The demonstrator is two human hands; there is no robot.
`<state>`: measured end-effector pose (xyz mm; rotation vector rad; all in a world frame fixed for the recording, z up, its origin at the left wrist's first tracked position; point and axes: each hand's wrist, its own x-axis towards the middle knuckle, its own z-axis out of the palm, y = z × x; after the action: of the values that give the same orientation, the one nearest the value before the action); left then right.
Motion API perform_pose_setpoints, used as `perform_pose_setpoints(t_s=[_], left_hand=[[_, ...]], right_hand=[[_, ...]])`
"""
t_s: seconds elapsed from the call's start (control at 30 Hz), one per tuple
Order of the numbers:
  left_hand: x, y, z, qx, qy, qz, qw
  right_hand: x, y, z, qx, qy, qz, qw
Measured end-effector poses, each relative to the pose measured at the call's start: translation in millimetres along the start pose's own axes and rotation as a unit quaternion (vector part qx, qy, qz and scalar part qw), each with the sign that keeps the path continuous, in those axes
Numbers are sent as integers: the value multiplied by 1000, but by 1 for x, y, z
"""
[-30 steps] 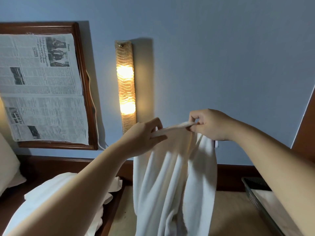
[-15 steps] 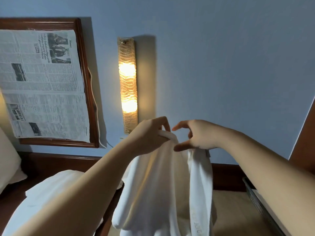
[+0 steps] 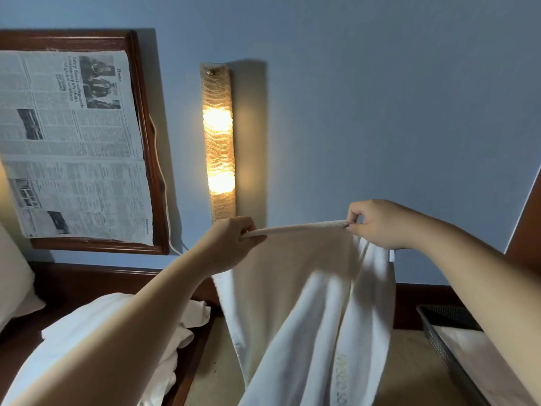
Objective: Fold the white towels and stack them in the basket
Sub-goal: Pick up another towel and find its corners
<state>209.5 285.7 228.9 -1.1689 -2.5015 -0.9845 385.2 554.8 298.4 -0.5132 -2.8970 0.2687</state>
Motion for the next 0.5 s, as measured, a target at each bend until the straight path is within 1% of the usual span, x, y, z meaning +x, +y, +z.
perform_pose_setpoints(t_s=[0.07,0.1,0.2,0.3,0.37,0.5], left_hand=[[4,9,2,-13,11,9,1000],[7,17,2,-20,15,16,1000],[15,47,3,1,-4,69,998],[19,66,6,53,-16,106,993],[22,66,5,46,-2,103,994],[22,47,2,22,2,70,997]], right_hand=[[1,-12,5,-38,-21,-6,999],[1,-22,8,-38,-34,-18,999],[0,-53,11,14,-59,-53,997],[3,-67,9,45,-49,-78,995],[5,-62,2,57,-38,-75,995],[6,-38,-6,44,0,-32,999]])
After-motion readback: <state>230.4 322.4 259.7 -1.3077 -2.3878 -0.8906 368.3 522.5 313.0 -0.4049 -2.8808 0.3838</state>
